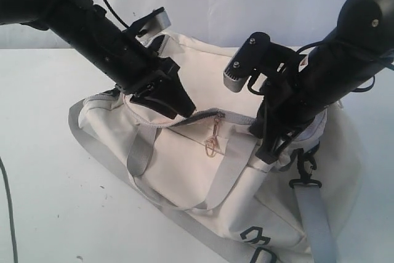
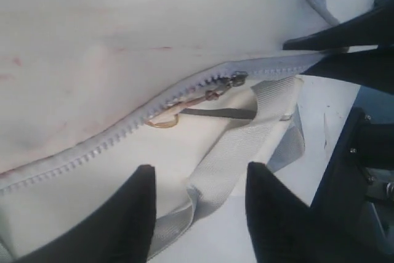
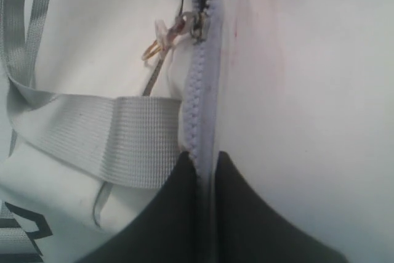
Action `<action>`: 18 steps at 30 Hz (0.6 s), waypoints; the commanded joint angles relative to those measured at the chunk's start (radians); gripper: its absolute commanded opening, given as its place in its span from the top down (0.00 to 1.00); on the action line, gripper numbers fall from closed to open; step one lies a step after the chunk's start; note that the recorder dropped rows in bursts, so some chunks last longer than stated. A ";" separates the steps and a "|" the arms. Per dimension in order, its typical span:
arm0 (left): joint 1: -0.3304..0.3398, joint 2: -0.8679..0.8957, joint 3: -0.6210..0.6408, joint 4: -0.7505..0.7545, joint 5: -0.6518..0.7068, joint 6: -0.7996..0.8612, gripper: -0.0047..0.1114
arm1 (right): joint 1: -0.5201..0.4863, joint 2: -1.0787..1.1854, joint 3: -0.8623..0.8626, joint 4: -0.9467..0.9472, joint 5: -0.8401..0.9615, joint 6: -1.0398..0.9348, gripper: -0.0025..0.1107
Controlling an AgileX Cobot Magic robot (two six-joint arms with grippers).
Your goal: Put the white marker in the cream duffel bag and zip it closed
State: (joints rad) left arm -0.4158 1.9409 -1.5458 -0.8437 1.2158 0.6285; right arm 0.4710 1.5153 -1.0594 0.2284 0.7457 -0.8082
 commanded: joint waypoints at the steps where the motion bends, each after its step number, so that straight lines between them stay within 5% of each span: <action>1: -0.039 -0.010 -0.001 0.039 0.005 -0.005 0.55 | -0.004 -0.009 0.002 0.014 -0.033 0.016 0.98; 18: -0.131 -0.010 0.142 -0.068 -0.285 0.075 0.50 | -0.004 -0.009 0.002 0.024 -0.033 0.054 0.98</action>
State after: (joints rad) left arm -0.5363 1.9387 -1.4066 -0.8699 0.9680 0.6688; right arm 0.4710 1.5153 -1.0594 0.2347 0.7434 -0.7627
